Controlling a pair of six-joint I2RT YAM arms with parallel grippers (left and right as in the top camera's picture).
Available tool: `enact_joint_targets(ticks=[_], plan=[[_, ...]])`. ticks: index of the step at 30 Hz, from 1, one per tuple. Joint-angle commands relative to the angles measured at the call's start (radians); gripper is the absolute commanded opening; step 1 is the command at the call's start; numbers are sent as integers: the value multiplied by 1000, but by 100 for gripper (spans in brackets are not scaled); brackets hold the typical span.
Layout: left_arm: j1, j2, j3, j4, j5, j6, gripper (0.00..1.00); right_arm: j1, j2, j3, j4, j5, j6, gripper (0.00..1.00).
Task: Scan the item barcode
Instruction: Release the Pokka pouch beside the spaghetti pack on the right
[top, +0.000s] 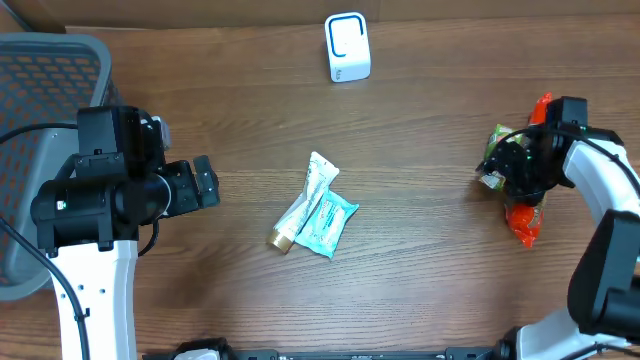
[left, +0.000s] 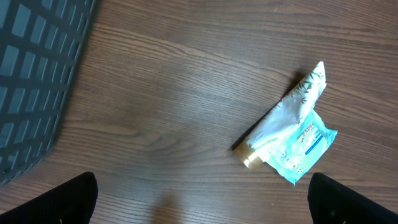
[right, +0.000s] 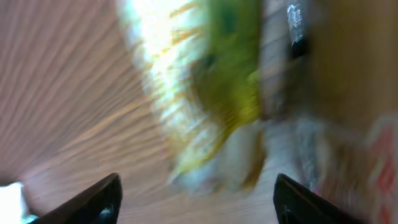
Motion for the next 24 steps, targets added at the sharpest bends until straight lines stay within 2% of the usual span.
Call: enact_joint_targets(ticks=[1,3,4,7,11,14,18,24], plan=[[3,0,10,3,4,-17,100,43,-146,92,-45,-47,-46,89],[3,0,10,3,4,-17,100,64,-202,110,-75,-47,-46,98],[3,0,10,3,4,-17,99,78,-233,114,-90,-48,-46,100],[3,0,10,3,4,-17,100,139,-296,114,-134,-56,-46,100],[3,0,10,3,4,-17,99,301,-300,99,-190,-73,-35,100],[3,0,10,3,4,-17,100,424,-285,53,-167,-74,53,100],[3,0,10,3,4,-17,100,600,-266,-64,-13,-72,222,100],[3,0,10,3,4,-17,100,805,-264,-237,322,5,515,80]])
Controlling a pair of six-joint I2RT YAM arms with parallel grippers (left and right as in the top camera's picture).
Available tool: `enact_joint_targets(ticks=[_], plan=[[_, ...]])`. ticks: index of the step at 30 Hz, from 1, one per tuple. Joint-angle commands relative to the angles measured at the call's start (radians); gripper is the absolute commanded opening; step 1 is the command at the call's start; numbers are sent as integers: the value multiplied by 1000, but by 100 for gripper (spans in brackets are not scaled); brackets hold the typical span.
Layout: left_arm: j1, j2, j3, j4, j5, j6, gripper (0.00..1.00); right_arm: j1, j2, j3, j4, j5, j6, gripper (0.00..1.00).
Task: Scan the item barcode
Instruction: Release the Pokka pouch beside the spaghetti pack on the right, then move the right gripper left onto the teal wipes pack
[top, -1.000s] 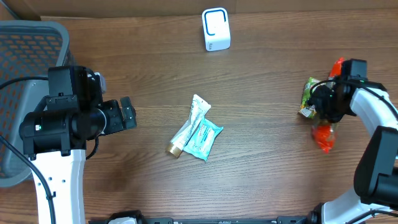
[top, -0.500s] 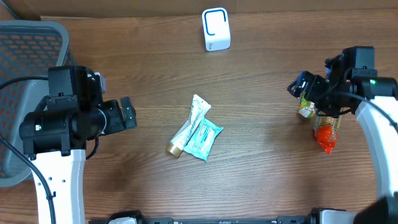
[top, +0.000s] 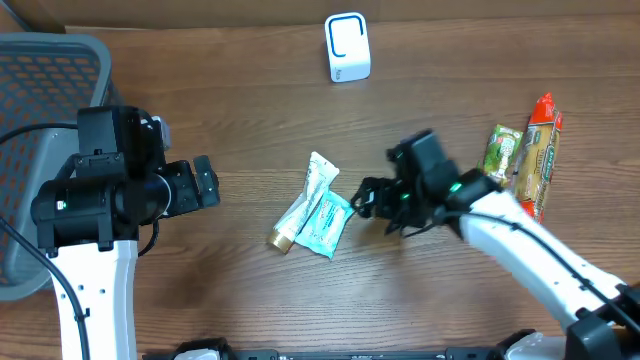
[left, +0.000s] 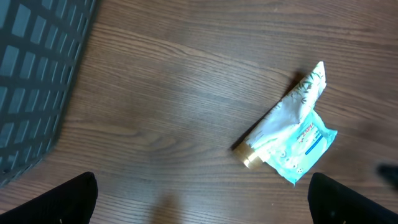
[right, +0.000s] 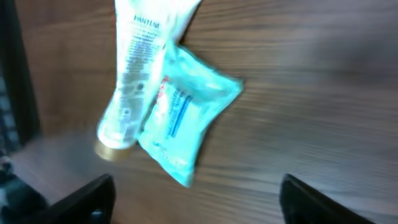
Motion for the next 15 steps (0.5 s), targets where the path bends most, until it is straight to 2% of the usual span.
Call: enact_joint_targets(ticks=[1,4,6,15], plan=[[3,0,10,3,4,-17,100,121,-1,-84,133,116,305,74],[3,0,10,3,3,-17,100,188,9,-103,164,231,425,58],[3,0,10,3,4,-17,100,218,24,-103,182,249,441,53],[3,0,10,3,3,-17,100,315,198,-103,299,240,480,50]])
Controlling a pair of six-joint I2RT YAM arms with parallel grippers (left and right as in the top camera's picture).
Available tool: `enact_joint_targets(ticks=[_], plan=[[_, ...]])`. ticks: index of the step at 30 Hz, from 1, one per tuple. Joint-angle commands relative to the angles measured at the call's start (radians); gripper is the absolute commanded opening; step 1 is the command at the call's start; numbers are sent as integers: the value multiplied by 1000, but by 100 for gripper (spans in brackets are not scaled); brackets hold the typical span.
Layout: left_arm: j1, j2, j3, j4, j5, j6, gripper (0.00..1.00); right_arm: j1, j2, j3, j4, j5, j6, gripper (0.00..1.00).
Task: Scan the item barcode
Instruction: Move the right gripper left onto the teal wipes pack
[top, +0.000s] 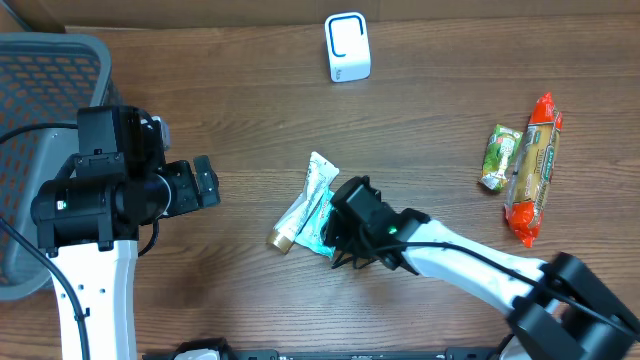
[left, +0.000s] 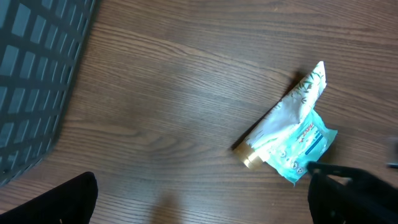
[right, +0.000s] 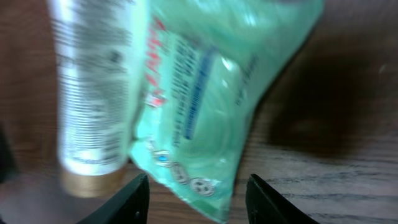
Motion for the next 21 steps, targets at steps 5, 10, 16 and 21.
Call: enact_joint_targets(ticks=[5,10,16,21], plan=[[3,0,10,4,4,-17,99,-2,85,-5,34,-7,71,47],[3,0,10,4,4,-17,100,0,109,-5,73,0,72,43],[3,0,10,4,4,-17,100,0,153,-5,108,-5,101,34],[3,0,10,4,4,-17,100,0,153,-5,107,-42,95,4]])
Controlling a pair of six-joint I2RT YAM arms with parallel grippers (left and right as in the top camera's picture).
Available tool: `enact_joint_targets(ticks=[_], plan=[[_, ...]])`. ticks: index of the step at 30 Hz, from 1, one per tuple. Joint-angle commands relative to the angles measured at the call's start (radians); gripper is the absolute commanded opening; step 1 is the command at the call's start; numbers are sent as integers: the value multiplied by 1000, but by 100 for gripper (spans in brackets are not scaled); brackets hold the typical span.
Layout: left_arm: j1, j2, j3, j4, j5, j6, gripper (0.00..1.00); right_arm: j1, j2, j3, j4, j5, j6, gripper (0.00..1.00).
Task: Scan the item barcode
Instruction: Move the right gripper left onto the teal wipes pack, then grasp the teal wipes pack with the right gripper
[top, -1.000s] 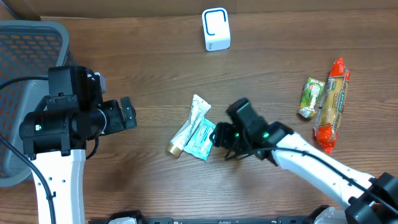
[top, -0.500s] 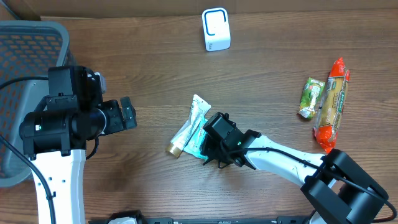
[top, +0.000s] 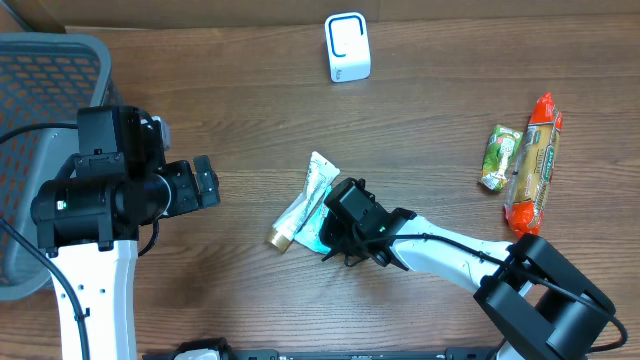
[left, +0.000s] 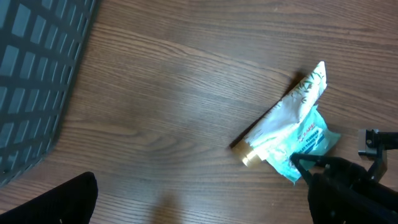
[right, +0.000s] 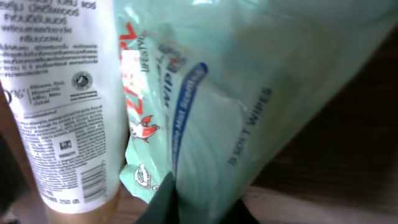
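Note:
A teal wipes pack lies mid-table, half under a white tube with a gold cap. My right gripper is at the pack's near edge and shut on it; in the right wrist view the pack fills the gap between the dark fingers, with the tube and its barcode at the left. My left gripper hovers open to the left, its fingertips at the bottom corners of the left wrist view. A white scanner stands at the back.
A grey mesh basket takes up the far left. A green snack pack and an orange one lie at the right. The right arm reaches into the left wrist view beside the pack.
My right gripper has come a little closer onto the wipes pack and its fingers have narrowed onto the pack's edge. The left arm, tube and snacks have not moved.
My right gripper was at the far right over the green and orange snack packs. Then it was mid-table, open, beside the wipes pack. Then it stood open right over the pack's edge, and now it is shut on it. The left arm stayed still.

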Motion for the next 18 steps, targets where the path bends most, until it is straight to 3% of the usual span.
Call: enact_joint_targets(ticks=[1,5,11,15,18], plan=[[3,0,10,4,4,-17,100,-4,29,-6,-13,-33,-7,4],[3,0,10,3,4,-17,100,-30,-2,0,-25,-107,-103,4],[3,0,10,4,4,-17,100,-95,-161,53,-231,-53,-366,4],[3,0,10,4,4,-17,100,-108,-273,145,-530,219,-536,4],[3,0,10,4,4,-17,100,-108,-291,214,-752,494,-562,4]])
